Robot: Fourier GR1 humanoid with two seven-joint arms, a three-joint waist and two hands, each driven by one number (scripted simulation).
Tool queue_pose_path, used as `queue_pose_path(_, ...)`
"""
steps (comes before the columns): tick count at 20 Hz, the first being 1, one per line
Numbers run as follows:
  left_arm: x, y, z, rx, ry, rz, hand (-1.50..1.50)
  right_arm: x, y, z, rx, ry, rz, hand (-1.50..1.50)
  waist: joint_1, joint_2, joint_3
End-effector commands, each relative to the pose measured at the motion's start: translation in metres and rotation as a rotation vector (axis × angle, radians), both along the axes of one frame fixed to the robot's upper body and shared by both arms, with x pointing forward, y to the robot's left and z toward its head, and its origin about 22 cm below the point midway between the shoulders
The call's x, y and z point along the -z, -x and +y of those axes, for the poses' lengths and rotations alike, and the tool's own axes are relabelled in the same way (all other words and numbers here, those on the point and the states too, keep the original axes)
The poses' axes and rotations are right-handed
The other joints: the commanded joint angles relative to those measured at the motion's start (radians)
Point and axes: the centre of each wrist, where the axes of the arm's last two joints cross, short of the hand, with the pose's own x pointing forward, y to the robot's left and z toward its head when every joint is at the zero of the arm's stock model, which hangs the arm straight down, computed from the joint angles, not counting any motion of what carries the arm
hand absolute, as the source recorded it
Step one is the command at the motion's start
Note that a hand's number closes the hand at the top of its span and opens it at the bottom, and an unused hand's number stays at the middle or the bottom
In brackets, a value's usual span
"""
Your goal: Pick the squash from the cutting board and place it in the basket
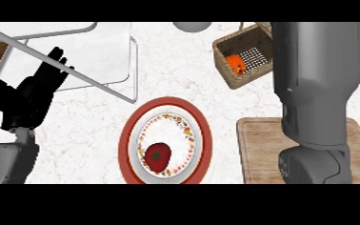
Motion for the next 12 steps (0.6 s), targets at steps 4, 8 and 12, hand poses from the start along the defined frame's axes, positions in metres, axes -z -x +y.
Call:
queue_pose_path(4,0.030,0.005,0.004,-0.032,0.010,0.141,0.00,-0.015,0.032,-0.008,0.023,-0.251,-0.167,-1.50,-0.021,-0.011,-0.012)
queue_pose_path(8,0.031,0.008,0.008,-0.037,0.016,0.138,0.00,-0.002,0.045,-0.013,-0.003,-0.279,-0.076,-1.50,-0.023,-0.024,-0.012)
queue_pose_path(12,0.040,0.011,0.001,-0.044,0.008,0.154,0.00,0.002,0.068,-0.012,-0.074,-0.296,-0.077,-1.50,-0.039,-0.025,-0.012)
